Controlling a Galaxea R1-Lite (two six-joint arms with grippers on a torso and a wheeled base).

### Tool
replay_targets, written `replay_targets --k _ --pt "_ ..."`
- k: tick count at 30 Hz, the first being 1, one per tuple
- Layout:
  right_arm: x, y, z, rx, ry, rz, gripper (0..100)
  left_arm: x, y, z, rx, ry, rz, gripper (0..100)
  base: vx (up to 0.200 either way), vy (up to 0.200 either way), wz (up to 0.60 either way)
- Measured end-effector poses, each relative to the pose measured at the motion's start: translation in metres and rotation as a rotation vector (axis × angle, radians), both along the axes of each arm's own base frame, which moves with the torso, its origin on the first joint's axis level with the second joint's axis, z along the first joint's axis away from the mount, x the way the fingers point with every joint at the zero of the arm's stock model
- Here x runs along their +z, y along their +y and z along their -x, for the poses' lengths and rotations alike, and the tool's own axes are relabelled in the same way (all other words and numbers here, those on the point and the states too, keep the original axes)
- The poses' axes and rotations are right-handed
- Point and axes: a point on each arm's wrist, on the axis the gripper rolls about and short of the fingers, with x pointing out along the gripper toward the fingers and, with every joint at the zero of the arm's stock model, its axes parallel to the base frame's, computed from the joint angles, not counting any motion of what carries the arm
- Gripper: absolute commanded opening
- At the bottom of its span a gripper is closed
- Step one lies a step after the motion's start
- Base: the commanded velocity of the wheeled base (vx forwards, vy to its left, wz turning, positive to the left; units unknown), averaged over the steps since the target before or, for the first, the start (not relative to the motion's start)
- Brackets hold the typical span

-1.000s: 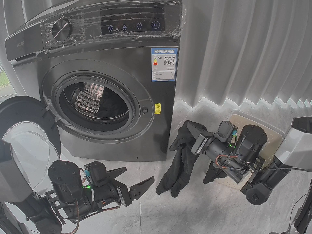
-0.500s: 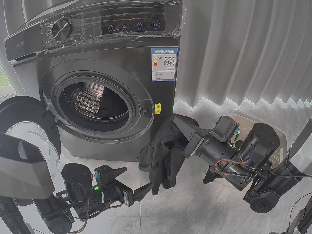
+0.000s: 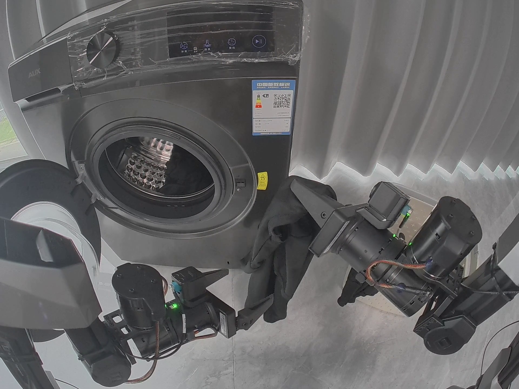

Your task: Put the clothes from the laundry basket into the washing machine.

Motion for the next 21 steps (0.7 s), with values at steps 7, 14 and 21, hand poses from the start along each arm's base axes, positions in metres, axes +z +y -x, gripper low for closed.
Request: replay_targets --k 7,14,21 --pt "0.002 0.003 0.003 0.01 -0.004 -0.006 0 0.0 -0.008 0.001 -0.065 -0.012 0.002 100 0.0 0.0 0.0" --pt "0.004 0.005 0.003 0.014 -0.009 -0.012 0 -0.006 -0.019 -0.011 -0.072 -0.031 -0.001 100 0.0 0.0 0.0" --pt "0.005 0.006 0.004 0.015 -0.013 -0.017 0 -0.008 -0.034 -0.03 -0.068 -0.068 0.026 100 0.0 0.0 0.0"
